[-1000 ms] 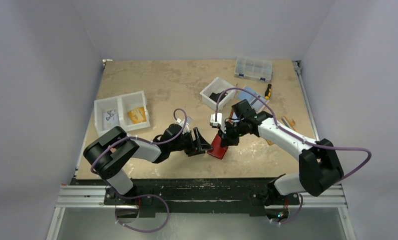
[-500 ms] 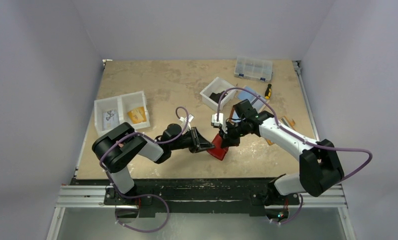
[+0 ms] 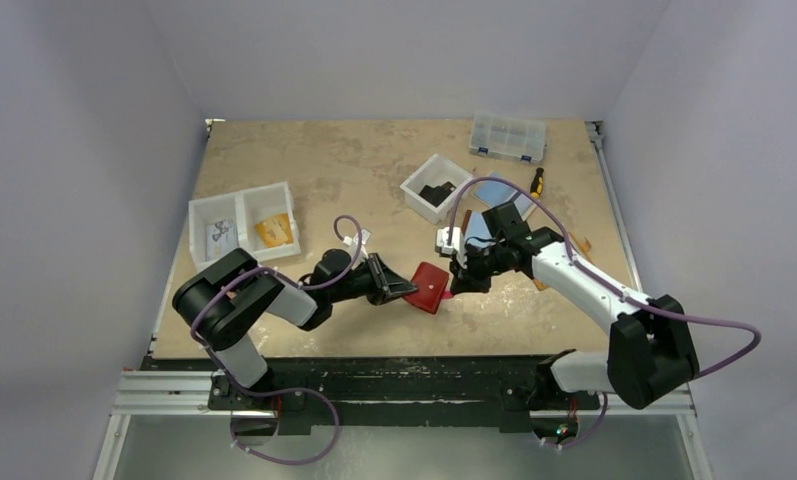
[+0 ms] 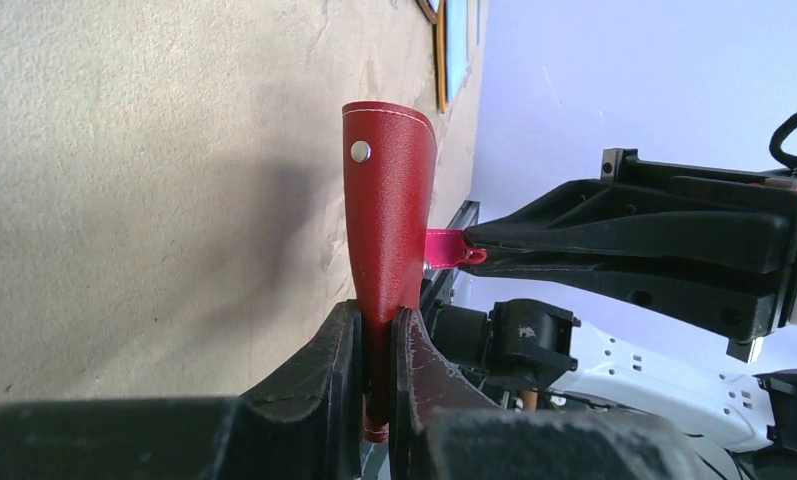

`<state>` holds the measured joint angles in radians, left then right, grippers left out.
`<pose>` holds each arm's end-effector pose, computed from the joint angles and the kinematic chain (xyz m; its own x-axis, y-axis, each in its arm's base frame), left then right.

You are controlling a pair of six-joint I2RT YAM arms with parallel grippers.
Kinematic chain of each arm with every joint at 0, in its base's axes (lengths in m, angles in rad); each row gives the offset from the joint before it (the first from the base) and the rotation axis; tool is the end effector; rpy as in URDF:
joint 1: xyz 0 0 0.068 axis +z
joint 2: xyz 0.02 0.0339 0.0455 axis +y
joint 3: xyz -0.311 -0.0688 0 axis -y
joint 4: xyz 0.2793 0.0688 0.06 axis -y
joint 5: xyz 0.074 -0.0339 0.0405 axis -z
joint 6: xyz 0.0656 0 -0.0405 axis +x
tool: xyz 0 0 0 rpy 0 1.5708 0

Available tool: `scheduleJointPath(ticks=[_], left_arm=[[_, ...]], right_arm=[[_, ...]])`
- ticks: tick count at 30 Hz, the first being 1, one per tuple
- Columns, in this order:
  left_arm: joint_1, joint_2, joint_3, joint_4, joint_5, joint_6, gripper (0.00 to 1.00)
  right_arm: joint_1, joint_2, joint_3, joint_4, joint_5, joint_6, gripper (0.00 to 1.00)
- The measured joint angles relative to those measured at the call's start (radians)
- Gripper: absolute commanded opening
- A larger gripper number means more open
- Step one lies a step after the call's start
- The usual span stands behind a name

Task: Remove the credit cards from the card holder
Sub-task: Open the card holder at the center of the board.

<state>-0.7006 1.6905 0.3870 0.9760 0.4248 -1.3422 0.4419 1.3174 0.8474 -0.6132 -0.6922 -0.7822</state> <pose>0.2237 -0.2240 0.1257 -0.9184 -0.3864 -0.0854 -0.0388 0.3028 -0.9523 0.2321 0.1561 0.2316 -0.1439 -0.6684 -0.7298 -0.9882 0.1366 0.0698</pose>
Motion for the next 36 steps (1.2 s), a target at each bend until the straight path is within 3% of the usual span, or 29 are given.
scheduleJointPath(ticks=[4,9,18,23,28,36], left_arm=[[0.000,-0.014,0.004,-0.051,-0.012,0.009,0.00],[0.000,-0.039,0.083,-0.232,-0.037,0.073,0.26],[0.000,-0.078,0.230,-0.616,-0.164,0.229,0.43],[0.000,-0.164,0.240,-0.803,-0.276,0.299,0.52],[0.000,-0.312,0.240,-0.842,-0.330,0.371,0.62],[-0.017,-0.429,0.243,-0.845,-0.386,0.492,0.69]], right_arm=[[0.002,0.001,-0.008,0.001,0.029,-0.012,0.00],[0.003,0.024,-0.021,0.019,0.080,-0.004,0.00],[0.001,0.126,-0.019,0.059,0.159,0.054,0.05],[0.000,0.193,-0.011,0.060,0.204,0.095,0.28],[-0.001,0.194,0.001,0.066,0.224,0.127,0.56],[-0.101,0.149,0.001,0.079,0.152,0.186,0.77]])
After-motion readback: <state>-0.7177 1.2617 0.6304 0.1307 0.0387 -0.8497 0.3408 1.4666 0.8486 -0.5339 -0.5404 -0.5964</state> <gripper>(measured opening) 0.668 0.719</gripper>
